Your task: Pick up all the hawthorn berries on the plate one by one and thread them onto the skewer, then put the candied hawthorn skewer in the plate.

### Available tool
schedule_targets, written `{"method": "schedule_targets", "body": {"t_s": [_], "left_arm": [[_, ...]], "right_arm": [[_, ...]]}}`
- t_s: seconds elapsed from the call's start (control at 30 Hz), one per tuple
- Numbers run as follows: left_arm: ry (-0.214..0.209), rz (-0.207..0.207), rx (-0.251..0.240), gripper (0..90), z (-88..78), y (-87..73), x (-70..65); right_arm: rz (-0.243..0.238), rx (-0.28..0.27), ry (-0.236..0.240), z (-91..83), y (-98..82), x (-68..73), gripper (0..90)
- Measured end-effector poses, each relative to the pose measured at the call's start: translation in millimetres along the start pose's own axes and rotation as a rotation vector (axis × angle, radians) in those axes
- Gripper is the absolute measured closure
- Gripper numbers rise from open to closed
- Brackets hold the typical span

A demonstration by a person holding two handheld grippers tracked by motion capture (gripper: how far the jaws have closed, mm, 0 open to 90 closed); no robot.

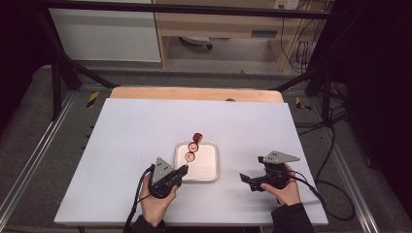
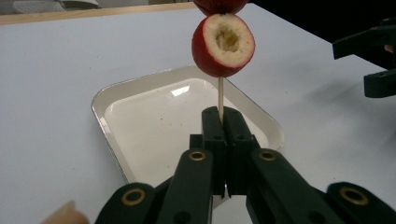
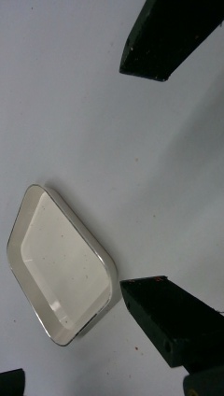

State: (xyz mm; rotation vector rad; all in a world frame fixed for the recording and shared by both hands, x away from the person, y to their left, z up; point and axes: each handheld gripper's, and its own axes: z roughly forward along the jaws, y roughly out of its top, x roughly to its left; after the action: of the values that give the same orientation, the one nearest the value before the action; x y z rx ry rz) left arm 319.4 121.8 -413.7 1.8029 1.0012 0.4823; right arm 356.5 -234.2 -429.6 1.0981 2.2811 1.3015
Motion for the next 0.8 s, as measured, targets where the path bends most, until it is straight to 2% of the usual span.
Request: {"method": "schedule_targets", "body": {"t_s": [0.17,0.33,0.53,0.8], "left_arm": [[0.0,0.02,0.025,88.8,3.5,9.7,1.5],[-0.002,0.042,0.077,88.8,12.7,18.3,2.6],[0.005,0.079,0.186,88.8,30.8,23.0,5.0],[0.036,0.119,0.368,88.8,52.3,15.3,8.1]], "right_arm": [[-0.001,0.008,0.005,-6.1,-8.4,-5.7,1.0],[0.008,0.009,-0.001,-12.0,-15.2,-11.7,1.2],[0.015,0.014,-0.013,-15.7,-19.5,-15.0,1.3],[-0.004,0.032,-0.01,-14.2,-20.2,-15.1,1.3]]}}
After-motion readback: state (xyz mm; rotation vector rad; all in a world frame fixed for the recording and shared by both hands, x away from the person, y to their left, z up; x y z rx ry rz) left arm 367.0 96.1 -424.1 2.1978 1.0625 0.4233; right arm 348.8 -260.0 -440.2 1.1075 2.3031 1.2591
